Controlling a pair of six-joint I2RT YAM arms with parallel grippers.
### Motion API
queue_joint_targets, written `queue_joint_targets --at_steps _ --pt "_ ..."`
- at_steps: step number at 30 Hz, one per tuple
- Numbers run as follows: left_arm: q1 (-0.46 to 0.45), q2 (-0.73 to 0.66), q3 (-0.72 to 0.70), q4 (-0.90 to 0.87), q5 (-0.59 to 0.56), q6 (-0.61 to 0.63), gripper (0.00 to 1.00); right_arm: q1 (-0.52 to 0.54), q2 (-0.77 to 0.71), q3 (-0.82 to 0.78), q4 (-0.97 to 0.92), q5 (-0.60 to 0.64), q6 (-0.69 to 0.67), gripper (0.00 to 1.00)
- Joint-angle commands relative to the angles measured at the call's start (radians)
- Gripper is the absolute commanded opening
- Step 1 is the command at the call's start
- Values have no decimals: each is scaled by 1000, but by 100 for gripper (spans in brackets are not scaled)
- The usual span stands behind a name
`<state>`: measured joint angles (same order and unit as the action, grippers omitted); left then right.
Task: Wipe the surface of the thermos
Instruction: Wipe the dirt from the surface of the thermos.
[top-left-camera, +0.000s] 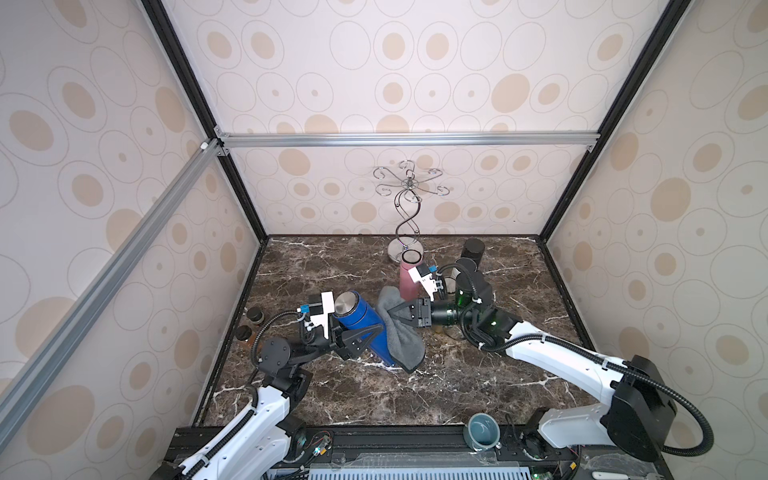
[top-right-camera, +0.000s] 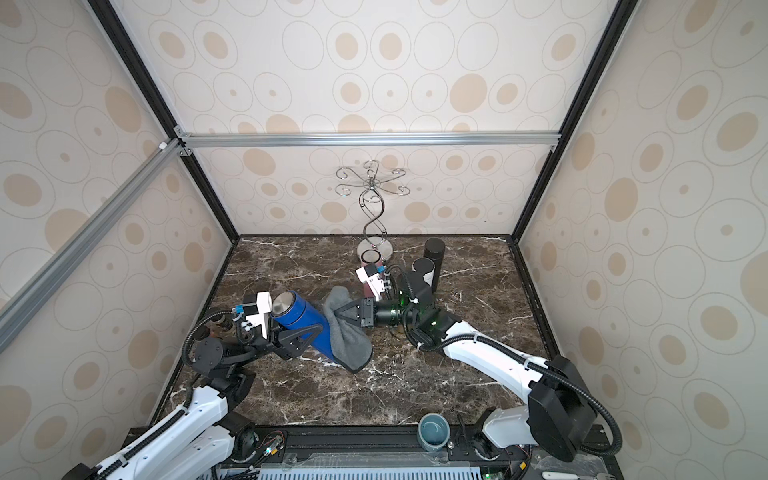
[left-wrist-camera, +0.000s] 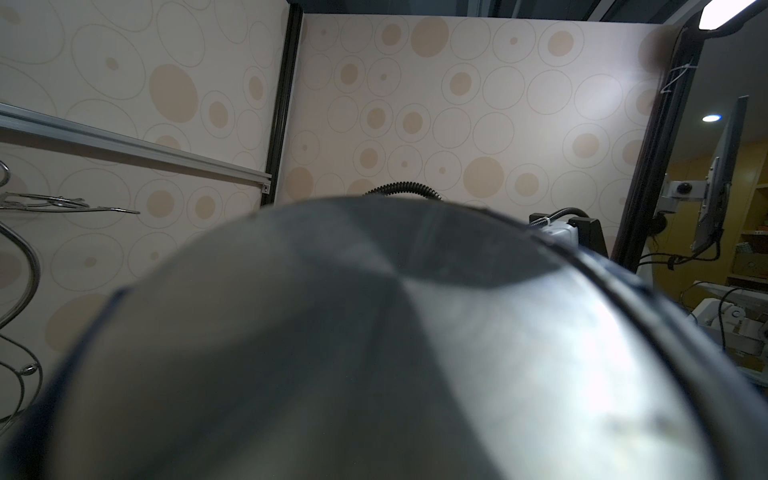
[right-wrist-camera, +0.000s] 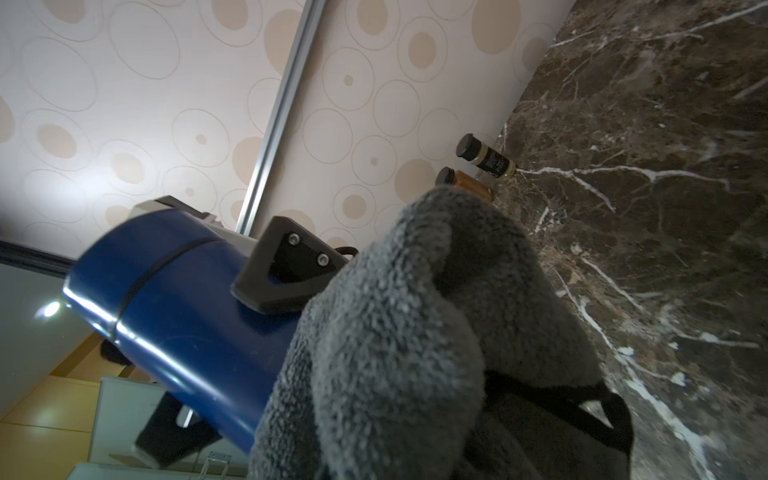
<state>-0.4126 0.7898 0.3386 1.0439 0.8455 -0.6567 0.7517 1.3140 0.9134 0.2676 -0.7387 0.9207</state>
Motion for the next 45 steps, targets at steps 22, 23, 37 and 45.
queue_joint_targets --at_steps 22,23,37,45 --pt "-68 111 -75 -136 -369 323 0 72 -187 283 -429 534 -326 0" --pt "-73 119 -84 -139 -398 335 0 79 -161 313 -424 554 -349 0" --pt "-117 138 -87 -140 -394 379 0 137 313 739 -474 480 -400 0" --pt "-116 111 -91 -146 -476 393 0 248 349 628 -441 450 -344 0"
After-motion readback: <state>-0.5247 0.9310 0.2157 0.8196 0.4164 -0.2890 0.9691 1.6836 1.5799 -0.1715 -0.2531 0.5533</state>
